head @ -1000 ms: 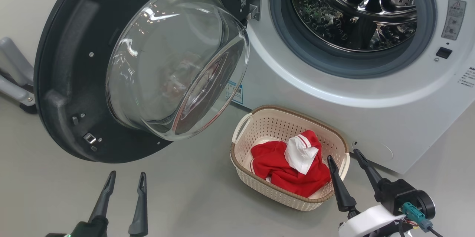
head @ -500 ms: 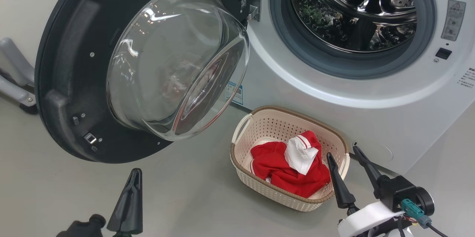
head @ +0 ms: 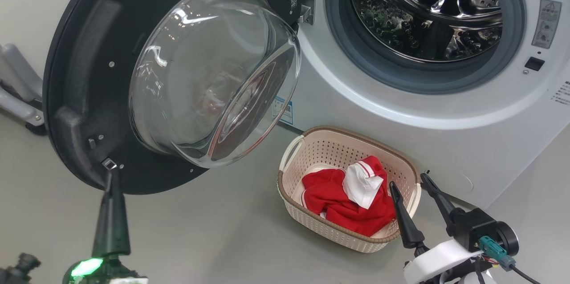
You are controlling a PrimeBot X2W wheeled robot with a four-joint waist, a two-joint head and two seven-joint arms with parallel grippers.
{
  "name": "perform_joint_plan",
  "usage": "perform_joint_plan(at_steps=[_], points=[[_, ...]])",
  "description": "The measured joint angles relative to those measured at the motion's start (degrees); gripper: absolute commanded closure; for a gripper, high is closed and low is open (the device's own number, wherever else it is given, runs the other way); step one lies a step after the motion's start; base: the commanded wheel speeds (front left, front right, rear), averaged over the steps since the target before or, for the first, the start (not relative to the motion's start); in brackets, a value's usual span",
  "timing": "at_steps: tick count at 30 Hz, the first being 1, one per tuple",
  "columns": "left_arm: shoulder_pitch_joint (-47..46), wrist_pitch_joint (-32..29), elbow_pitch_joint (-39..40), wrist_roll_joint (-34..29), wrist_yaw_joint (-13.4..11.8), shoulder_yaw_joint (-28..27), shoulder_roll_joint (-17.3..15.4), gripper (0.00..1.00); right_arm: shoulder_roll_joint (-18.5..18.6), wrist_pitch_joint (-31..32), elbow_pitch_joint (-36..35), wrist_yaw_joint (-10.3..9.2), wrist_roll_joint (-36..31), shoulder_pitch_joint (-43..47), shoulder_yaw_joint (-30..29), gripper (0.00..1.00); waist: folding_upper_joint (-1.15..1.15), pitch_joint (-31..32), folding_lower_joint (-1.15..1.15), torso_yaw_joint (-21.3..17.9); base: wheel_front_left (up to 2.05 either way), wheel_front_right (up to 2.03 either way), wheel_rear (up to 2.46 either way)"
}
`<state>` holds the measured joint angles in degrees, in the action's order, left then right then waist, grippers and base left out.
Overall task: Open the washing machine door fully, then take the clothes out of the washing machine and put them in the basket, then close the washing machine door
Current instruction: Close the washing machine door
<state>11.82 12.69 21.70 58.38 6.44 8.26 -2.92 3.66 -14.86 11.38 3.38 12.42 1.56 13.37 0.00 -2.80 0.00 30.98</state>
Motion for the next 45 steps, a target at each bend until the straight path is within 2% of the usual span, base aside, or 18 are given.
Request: perform_joint_plan(at_steps=[4, 12, 19, 22, 30, 33, 38, 45], points=[[-1.41, 0.54, 3.94, 7.69, 0.25, -4.09, 0.04, 1.00, 0.00, 0.00, 0.19, 0.04, 0.00, -0.29, 0.10, 0.00, 0.00, -0.10, 0.00, 0.12, 0.00, 0.00, 0.00], [-4.50, 1.09, 6.57, 14.23, 0.38, -18.04, -0.27, 1.00, -0.01, 0.00, 0.30, 0.07, 0.00, -0.95, 0.30, 0.00, 0.00, -0.54, 0.00, 0.42, 0.00, 0.00, 0.00], [-8.48, 0.97, 1.29, 21.67, 0.34, -26.85, -4.55, 1.00, 0.02, 0.00, 0.44, 0.07, 0.00, -1.34, 0.23, 0.00, 0.00, -0.93, 0.00, 0.45, 0.00, 0.00, 0.00], [-10.98, -0.71, -3.07, 24.70, -0.69, -29.03, -6.99, 1.00, 0.02, 0.00, 0.48, 0.07, 0.00, -1.65, 0.25, 0.00, 0.00, -0.96, 0.00, 0.34, 0.00, 0.00, 0.00], [-16.95, -8.60, -15.73, 30.87, -5.58, -30.02, -14.28, 1.00, 0.03, 0.00, 0.58, 0.01, 0.01, -1.72, -0.20, 0.00, 0.00, -0.86, 0.00, -0.20, 0.00, 0.00, 0.00], [-18.66, -10.51, -18.42, 32.99, -6.81, -29.66, -15.25, 1.00, 0.07, 0.00, 0.58, -0.01, 0.02, -1.70, -0.46, 0.00, 0.00, -0.84, 0.00, -0.37, 0.00, 0.00, 0.00], [-22.25, -16.58, -26.49, 36.74, -10.44, -27.21, -17.30, 1.00, 0.10, 0.00, 0.48, -0.57, 0.04, -1.32, -1.00, 0.00, 0.00, -0.79, 0.00, -0.89, 0.00, 0.00, 0.00], [-22.84, -21.53, -31.56, 37.91, -10.95, -26.82, -20.11, 1.00, 0.04, 0.00, 0.15, -0.56, 0.04, -1.26, -0.08, 0.00, 0.00, -0.98, 0.00, -2.71, 0.00, 0.00, 0.00]])
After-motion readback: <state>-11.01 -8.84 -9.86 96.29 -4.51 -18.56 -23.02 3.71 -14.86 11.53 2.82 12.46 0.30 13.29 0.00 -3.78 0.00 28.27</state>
